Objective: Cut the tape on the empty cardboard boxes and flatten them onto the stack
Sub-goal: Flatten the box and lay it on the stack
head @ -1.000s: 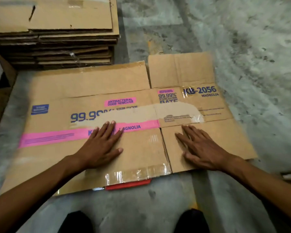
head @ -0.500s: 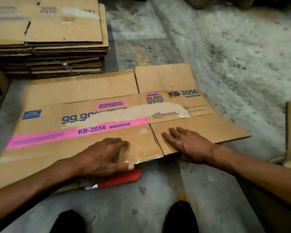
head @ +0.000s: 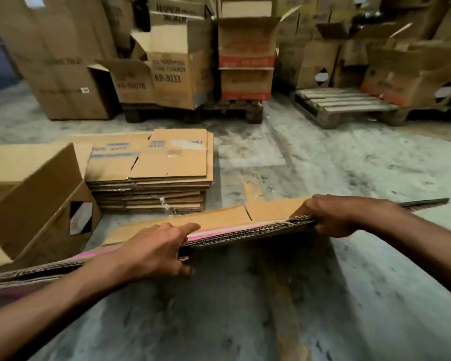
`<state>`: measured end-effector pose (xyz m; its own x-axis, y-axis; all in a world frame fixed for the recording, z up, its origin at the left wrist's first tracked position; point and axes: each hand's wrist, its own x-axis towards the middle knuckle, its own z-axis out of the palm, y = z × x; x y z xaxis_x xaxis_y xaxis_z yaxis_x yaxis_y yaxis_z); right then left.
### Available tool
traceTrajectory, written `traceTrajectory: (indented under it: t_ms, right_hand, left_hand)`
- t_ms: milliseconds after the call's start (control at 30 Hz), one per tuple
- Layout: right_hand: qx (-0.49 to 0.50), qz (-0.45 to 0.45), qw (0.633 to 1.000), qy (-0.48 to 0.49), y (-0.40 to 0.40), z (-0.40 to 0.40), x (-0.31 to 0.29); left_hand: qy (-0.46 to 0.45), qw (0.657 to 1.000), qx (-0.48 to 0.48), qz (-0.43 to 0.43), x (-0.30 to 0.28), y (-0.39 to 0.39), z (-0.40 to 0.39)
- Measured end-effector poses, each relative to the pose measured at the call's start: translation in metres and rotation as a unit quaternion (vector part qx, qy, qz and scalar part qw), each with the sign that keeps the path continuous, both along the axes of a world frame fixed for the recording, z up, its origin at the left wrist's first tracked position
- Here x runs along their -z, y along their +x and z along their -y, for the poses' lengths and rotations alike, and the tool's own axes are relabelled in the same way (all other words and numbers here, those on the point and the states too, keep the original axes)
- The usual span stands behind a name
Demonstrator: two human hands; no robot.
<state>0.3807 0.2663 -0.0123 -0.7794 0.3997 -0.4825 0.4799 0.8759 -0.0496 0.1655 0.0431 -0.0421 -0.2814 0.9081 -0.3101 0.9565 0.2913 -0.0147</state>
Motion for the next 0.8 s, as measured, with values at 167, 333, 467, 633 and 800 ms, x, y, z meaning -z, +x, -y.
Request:
traceTrajectory:
  t_ms: [167,333,467,633,800]
  right_hand:
    - [0.031,-0.072,0.996,0.042,0.014,-0.031,-0.078]
    - [0.111,-0.146,0.980,0.079,0.043,-0.045,-0.170]
    - [0.142,-0.199,0.961,0.127,0.051,-0.051,-0.215]
    - [0.161,-0.267,0.926,0.211,0.027,-0.053,-0.230]
    - [0.181,-0.317,0.889,0.279,-0.054,-0.063,-0.187]
  left_hand:
    - [0.144,0.988,0.049,-0.006,-0.076,-0.002,-0.020]
    - [0.192,0.980,0.054,-0.012,-0.168,0.002,-0.078]
    - [0.233,0.968,0.075,-0.052,-0.228,0.002,-0.099]
    - [0.318,0.925,0.076,-0.193,-0.252,-0.053,-0.102]
    - [0.393,0.876,0.090,-0.266,-0.226,-0.160,-0.101]
